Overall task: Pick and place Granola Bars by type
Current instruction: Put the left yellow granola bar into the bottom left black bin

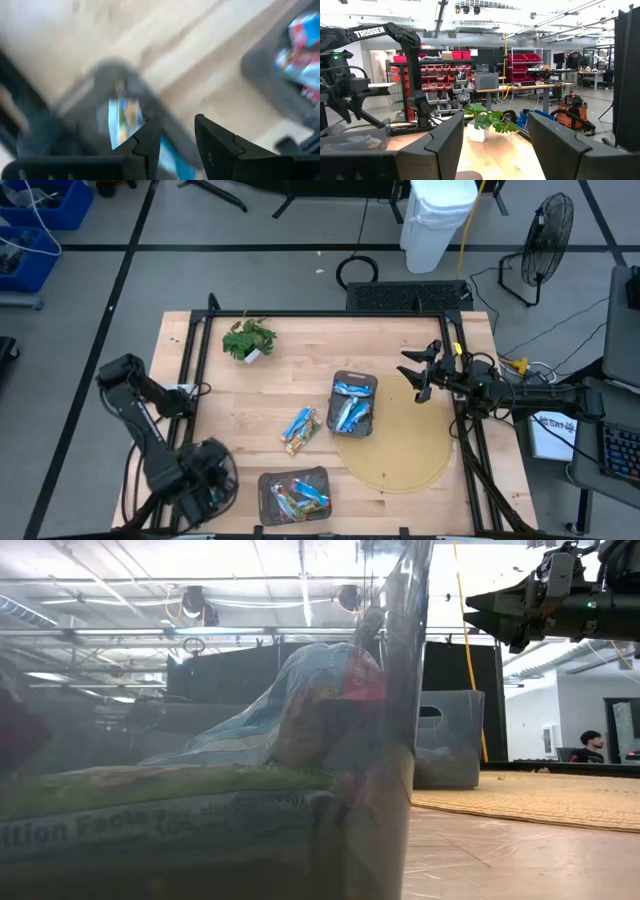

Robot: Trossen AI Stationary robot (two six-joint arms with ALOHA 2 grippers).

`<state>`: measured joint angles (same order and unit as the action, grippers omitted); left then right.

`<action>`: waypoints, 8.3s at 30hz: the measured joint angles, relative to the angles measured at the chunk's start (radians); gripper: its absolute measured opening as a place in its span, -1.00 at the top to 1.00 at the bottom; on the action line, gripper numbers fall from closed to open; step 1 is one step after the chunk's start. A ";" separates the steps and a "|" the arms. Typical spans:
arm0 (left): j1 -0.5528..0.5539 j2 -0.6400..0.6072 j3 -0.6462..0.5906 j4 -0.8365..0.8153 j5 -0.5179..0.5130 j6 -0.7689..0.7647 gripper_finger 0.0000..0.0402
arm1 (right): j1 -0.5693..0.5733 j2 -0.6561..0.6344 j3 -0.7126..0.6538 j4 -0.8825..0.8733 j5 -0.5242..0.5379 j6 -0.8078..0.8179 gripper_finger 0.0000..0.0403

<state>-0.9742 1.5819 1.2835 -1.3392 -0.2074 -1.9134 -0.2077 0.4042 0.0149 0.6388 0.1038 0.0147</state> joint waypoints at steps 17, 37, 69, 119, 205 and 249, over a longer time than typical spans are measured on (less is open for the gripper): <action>0.374 -0.023 0.000 0.346 -0.284 0.942 0.37 | 0.000 0.000 0.000 0.000 0.000 0.000 -0.04; 0.776 -0.027 -0.347 0.942 -0.058 1.539 0.37 | 0.000 0.000 0.000 0.000 0.000 0.000 -0.04; 0.774 -0.024 -0.492 1.112 0.253 1.011 0.37 | 0.000 0.000 0.000 0.000 0.000 0.000 -0.04; 0.764 0.068 -0.488 0.966 0.178 1.021 0.37 | 0.000 0.000 0.000 0.000 0.000 0.000 -0.04; -0.280 -0.124 0.248 0.262 -0.782 0.645 0.96 | 0.000 0.000 0.000 0.000 0.000 0.000 -0.04; -0.118 0.218 0.231 -0.141 0.225 -0.311 0.97 | 0.000 0.000 0.000 0.000 0.000 0.000 -0.04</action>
<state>-1.0924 1.7998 1.5147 -1.4801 0.0175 -2.2244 -0.2080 0.4039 0.0151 0.6390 0.1040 0.0146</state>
